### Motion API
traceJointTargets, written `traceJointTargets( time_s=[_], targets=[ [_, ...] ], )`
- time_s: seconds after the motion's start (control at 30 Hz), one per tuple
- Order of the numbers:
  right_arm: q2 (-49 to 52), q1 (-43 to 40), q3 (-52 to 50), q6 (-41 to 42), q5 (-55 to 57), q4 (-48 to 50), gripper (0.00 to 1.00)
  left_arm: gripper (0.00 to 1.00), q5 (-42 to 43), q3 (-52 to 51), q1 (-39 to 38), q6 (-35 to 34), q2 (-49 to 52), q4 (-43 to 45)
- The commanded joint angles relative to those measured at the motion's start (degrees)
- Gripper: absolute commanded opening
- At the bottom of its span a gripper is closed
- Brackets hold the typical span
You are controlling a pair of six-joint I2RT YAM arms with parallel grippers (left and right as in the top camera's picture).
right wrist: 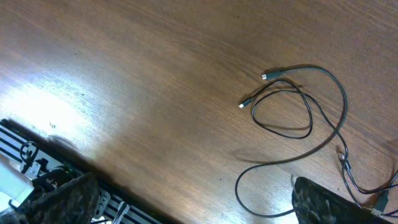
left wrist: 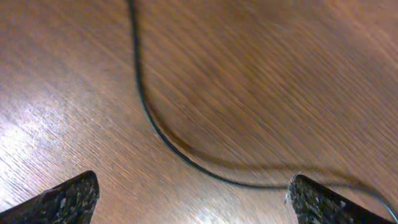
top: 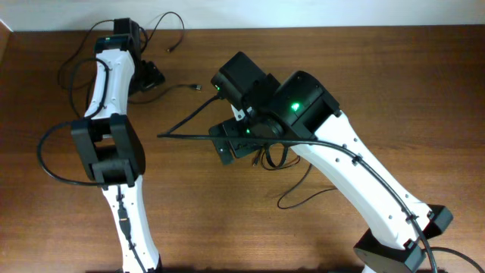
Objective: Untangle cables
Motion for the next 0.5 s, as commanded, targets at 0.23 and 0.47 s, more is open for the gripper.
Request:
traceJointTargets(
  time_s=[0.23,0.47],
  targets=[
    [0.3,0.3,0.1,-0.6,0.3,0.2,0.99,0.84,2.6,0.1,0.7,-9.3,4.7,1.8],
    [0.3,0.3,0.1,-0.6,0.3,0.2,0.99,0.62,7.7,0.1,2.0,-11.6,8.9,3.2]
  ],
)
